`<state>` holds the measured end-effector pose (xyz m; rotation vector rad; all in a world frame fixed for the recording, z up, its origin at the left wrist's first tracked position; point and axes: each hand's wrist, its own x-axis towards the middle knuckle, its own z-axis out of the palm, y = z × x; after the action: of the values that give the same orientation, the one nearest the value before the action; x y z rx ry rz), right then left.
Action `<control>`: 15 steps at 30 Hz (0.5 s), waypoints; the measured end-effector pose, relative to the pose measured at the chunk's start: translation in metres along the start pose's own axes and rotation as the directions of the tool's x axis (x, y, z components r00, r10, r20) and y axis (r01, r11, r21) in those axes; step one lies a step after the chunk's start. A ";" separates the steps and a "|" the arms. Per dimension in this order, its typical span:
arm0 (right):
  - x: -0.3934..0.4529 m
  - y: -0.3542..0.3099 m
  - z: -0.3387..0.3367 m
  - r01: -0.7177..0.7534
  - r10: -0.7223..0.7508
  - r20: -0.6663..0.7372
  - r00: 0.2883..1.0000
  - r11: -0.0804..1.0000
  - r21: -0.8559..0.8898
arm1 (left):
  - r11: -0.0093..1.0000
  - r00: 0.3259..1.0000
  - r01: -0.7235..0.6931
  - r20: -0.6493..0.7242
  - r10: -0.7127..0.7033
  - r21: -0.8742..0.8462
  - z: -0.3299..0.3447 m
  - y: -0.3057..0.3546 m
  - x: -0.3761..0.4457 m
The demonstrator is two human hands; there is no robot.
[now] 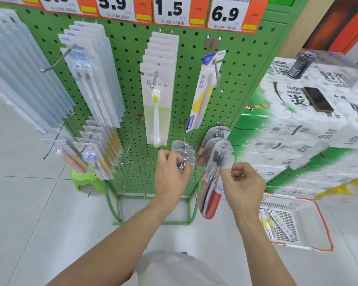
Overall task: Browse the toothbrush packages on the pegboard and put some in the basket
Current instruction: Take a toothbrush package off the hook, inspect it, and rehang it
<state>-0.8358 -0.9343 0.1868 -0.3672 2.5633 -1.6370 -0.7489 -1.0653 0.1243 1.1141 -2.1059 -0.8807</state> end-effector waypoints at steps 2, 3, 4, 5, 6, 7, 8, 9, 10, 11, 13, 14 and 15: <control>0.000 0.001 -0.001 0.004 -0.004 -0.002 1.000 1.000 0.005 | 0.999 1.000 0.000 0.002 0.000 -0.036 0.003 0.000 -0.001; -0.001 0.001 -0.002 0.002 -0.002 -0.002 1.000 1.000 0.011 | 0.998 1.000 0.005 0.010 -0.005 -0.057 0.003 0.000 -0.003; -0.001 0.001 -0.002 0.000 0.000 -0.001 1.000 1.000 0.020 | 0.997 1.000 0.008 0.019 -0.007 -0.074 0.004 -0.001 -0.004; -0.002 0.002 -0.003 -0.001 0.001 0.001 1.000 1.000 0.025 | 0.997 1.000 0.004 0.027 -0.002 -0.083 0.004 -0.002 -0.006; -0.002 0.002 -0.002 0.000 0.000 0.006 1.000 1.000 0.025 | 0.996 0.999 -0.002 0.038 0.006 -0.085 0.004 -0.003 -0.007; -0.002 0.002 -0.002 -0.001 0.000 0.012 1.000 1.000 0.025 | 0.997 0.998 -0.009 0.053 0.013 -0.081 0.005 -0.004 -0.007; -0.003 0.003 -0.001 -0.002 0.001 0.018 1.000 1.000 0.026 | 0.997 0.997 -0.014 0.071 0.019 -0.077 0.005 -0.005 -0.007; -0.003 0.003 -0.001 -0.002 0.002 0.024 1.000 1.000 0.028 | 0.997 0.996 -0.019 0.087 0.026 -0.079 0.005 -0.005 -0.007; -0.003 0.003 0.000 -0.004 0.003 0.029 1.000 1.000 0.029 | 0.996 0.994 -0.022 0.103 0.031 -0.087 0.005 -0.004 -0.007; -0.004 0.003 0.001 -0.003 0.002 0.034 0.999 0.999 0.032 | 0.995 0.992 -0.024 0.121 0.036 -0.095 0.004 -0.003 -0.006; -0.004 0.003 0.003 0.002 -0.003 0.043 0.999 0.999 0.035 | 0.995 0.987 -0.024 0.156 0.038 -0.092 0.004 -0.003 -0.004; -0.003 0.003 0.004 0.003 -0.005 0.047 0.999 0.999 0.040 | 0.996 0.985 -0.027 0.170 0.041 -0.084 0.003 -0.002 -0.003; -0.003 0.003 0.004 0.005 -0.007 0.053 0.999 0.999 0.050 | 0.997 0.983 -0.034 0.177 0.047 -0.074 0.003 -0.002 -0.002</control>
<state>-0.8323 -0.9363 0.1824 -0.4091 2.4806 -1.6666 -0.7490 -1.0636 0.1208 0.9843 -2.2147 -1.0620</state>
